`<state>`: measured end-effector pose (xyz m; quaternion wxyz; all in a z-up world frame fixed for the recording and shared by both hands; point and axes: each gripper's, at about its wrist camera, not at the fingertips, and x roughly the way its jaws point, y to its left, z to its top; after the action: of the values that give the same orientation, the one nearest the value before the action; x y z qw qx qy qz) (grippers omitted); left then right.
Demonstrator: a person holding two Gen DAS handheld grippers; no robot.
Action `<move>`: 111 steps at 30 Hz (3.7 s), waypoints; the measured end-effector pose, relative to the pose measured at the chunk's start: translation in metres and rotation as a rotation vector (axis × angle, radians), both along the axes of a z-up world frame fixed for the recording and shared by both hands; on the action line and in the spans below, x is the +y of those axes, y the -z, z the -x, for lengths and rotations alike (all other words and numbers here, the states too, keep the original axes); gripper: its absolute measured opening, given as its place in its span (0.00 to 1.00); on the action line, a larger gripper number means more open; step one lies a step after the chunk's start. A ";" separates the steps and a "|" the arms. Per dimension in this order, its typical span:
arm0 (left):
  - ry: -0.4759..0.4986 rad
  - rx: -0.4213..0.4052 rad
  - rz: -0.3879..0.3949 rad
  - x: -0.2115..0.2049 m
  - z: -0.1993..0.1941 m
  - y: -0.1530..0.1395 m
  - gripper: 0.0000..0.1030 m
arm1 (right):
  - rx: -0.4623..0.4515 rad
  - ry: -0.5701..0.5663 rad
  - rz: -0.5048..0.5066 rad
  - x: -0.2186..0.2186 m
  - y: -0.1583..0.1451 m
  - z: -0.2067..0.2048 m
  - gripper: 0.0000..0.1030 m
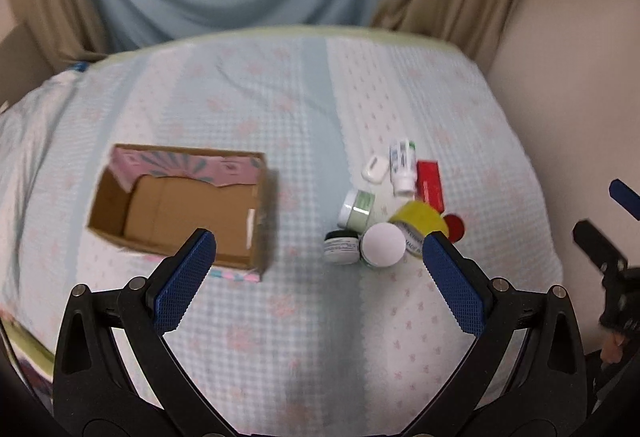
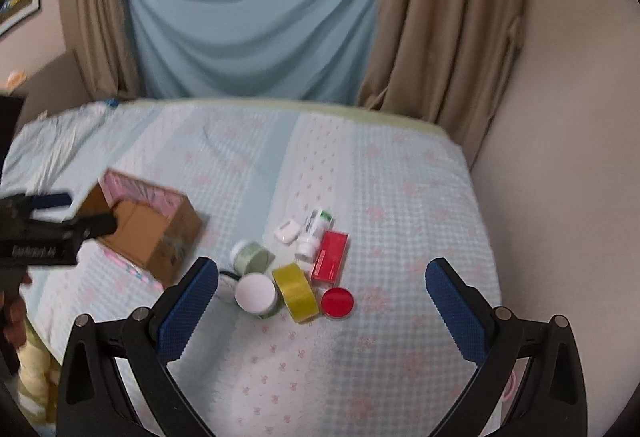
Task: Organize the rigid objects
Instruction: 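Grasp the green-labelled jar with the left tool while the right tool grasps the yellow tape, then carry the jar and yellow tape into the cardboard box and release both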
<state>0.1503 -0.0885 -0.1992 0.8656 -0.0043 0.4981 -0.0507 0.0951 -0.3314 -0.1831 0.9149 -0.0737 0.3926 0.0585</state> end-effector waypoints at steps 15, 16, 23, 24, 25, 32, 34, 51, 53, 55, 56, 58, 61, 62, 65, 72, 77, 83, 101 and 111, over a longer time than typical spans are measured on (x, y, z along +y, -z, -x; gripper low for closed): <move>0.203 0.330 -0.070 -0.068 -0.137 0.192 0.95 | 0.344 -0.273 0.124 0.013 0.181 -0.099 0.82; 0.212 0.346 -0.074 -0.072 -0.137 0.198 0.92 | 0.360 -0.289 0.135 0.015 0.192 -0.102 0.81; 0.252 0.441 -0.069 -0.088 -0.159 0.245 0.71 | 0.443 -0.367 0.157 0.021 0.230 -0.121 0.66; 0.257 0.455 -0.066 -0.090 -0.161 0.250 0.68 | 0.456 -0.373 0.153 0.022 0.233 -0.123 0.60; 0.260 0.468 -0.059 -0.092 -0.163 0.255 0.60 | 0.474 -0.378 0.146 0.021 0.237 -0.126 0.57; 0.257 0.471 -0.028 -0.092 -0.165 0.275 0.40 | 0.506 -0.350 0.128 0.022 0.243 -0.132 0.37; 0.259 0.469 -0.027 -0.090 -0.163 0.275 0.40 | 0.506 -0.339 0.129 0.023 0.242 -0.132 0.37; 0.230 0.370 0.016 -0.067 -0.153 0.197 0.40 | 0.485 -0.153 0.073 0.018 0.183 -0.131 0.36; 0.219 0.351 0.027 -0.062 -0.147 0.180 0.40 | 0.476 -0.142 0.067 0.018 0.171 -0.128 0.36; 0.205 0.329 0.040 -0.058 -0.139 0.161 0.40 | 0.465 -0.128 0.054 0.017 0.153 -0.124 0.36; 0.196 0.315 0.047 -0.054 -0.133 0.148 0.40 | 0.458 -0.121 0.044 0.016 0.142 -0.120 0.36; 0.183 0.288 0.051 -0.049 -0.123 0.128 0.40 | 0.449 -0.114 0.026 0.016 0.122 -0.115 0.36; 0.147 0.244 0.061 -0.038 -0.107 0.094 0.40 | 0.431 -0.108 0.004 0.022 0.085 -0.103 0.36; 0.130 0.232 0.076 -0.030 -0.102 0.079 0.40 | 0.425 -0.110 0.000 0.025 0.071 -0.098 0.36; 0.089 0.201 0.123 -0.009 -0.088 0.042 0.40 | 0.393 -0.131 -0.013 0.039 0.035 -0.087 0.36; 0.013 0.122 0.089 0.054 -0.060 -0.018 0.40 | 0.317 -0.228 -0.023 0.089 -0.017 -0.073 0.36; -0.027 0.083 0.094 0.109 -0.050 -0.035 0.40 | 0.304 -0.259 -0.019 0.133 -0.030 -0.073 0.36; -0.031 0.089 0.104 0.184 -0.056 -0.031 0.40 | 0.312 -0.248 -0.018 0.199 -0.032 -0.083 0.36; 0.106 0.323 0.035 0.322 -0.139 0.119 0.40 | 0.571 0.055 -0.232 0.363 0.098 -0.165 0.36; 0.167 0.421 -0.002 0.302 -0.173 0.192 0.40 | 0.676 0.152 -0.151 0.373 0.179 -0.197 0.36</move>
<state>0.3234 0.2136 -0.3907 0.7354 0.0274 0.6665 -0.1194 0.2922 0.0413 -0.3623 0.7377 0.0470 0.6723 0.0399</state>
